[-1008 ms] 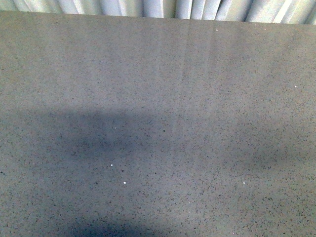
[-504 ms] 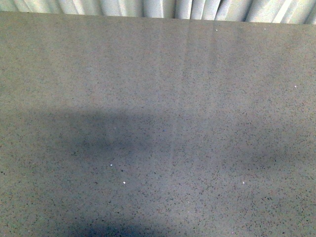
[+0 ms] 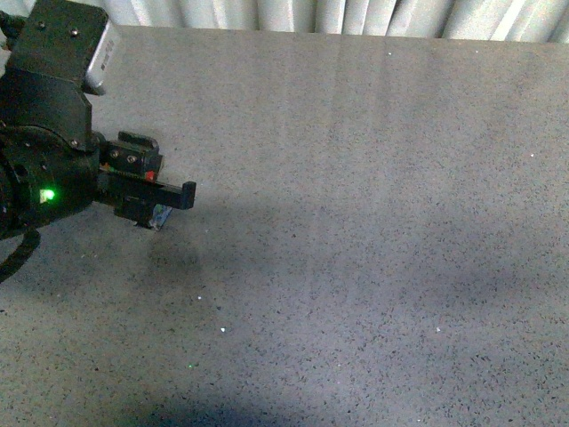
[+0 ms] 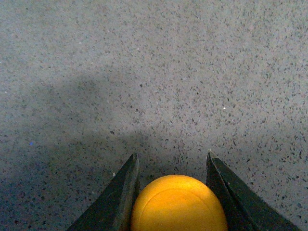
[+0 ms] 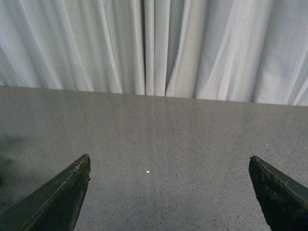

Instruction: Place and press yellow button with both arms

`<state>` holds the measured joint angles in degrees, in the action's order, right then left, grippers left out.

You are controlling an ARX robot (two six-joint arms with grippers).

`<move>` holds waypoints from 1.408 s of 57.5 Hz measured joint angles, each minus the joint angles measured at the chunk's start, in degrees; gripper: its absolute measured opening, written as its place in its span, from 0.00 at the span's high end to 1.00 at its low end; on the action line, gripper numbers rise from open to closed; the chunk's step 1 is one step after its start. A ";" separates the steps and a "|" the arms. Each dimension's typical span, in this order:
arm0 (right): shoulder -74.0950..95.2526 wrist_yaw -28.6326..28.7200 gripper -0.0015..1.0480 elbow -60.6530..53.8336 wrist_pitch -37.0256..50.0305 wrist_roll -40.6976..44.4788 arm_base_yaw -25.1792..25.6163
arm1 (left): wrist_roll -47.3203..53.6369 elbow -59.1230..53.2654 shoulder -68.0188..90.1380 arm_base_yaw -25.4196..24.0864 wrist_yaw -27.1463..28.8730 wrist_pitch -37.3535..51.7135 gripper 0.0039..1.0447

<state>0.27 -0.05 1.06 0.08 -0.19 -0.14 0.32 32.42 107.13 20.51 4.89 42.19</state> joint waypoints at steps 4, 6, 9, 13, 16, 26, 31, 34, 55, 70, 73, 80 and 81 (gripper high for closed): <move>0.00 0.00 0.09 0.00 0.00 0.00 0.00 | 0.00 0.07 2.01 0.35 0.04 0.74 0.68; 0.00 -0.02 0.09 0.00 0.00 0.00 0.00 | 0.11 0.17 2.54 0.52 0.17 1.05 0.68; 0.00 -0.02 0.09 0.00 0.00 0.00 0.00 | 0.04 0.28 2.84 0.76 0.66 1.42 0.68; 0.00 -0.04 0.09 0.00 0.00 0.00 0.00 | 0.00 0.28 3.06 1.05 0.81 1.84 0.68; 0.00 -0.02 0.09 0.00 0.00 0.00 0.00 | -0.20 0.28 3.10 1.16 0.79 2.03 0.67; 0.00 0.00 0.09 0.00 0.00 0.00 0.00 | -0.74 -0.35 2.32 1.20 -0.46 1.95 0.45; 0.00 -0.02 0.09 0.00 0.00 0.00 0.00 | -1.05 -1.07 -0.39 0.76 -1.55 1.01 0.33; 0.00 0.00 0.09 0.00 0.00 0.00 0.00 | -1.29 -1.38 -2.43 0.37 -2.56 0.20 0.27; 0.00 -0.02 0.09 0.00 0.00 0.00 0.00 | -3.02 -2.51 -29.31 -12.63 -18.27 -13.77 0.09; 0.00 -0.02 0.09 0.00 0.00 0.00 0.00 | -1.36 -15.91 -44.63 -20.68 -4.50 4.00 0.48; 0.00 0.11 0.09 0.00 0.00 0.00 0.00 | -1.18 -18.18 -46.86 -20.50 -4.96 3.96 0.57; 15.30 2.93 0.09 8.98 -17.66 -2.78 0.46 | -1.03 -21.59 -50.25 -20.59 -4.68 3.15 0.77; 19.28 2.60 0.09 10.38 -18.32 -2.75 0.13 | -1.01 -22.27 -51.39 -20.57 -4.83 2.84 0.82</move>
<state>19.55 2.55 11.44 -18.24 -2.94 -0.01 -0.69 10.15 55.75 -0.05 0.05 45.04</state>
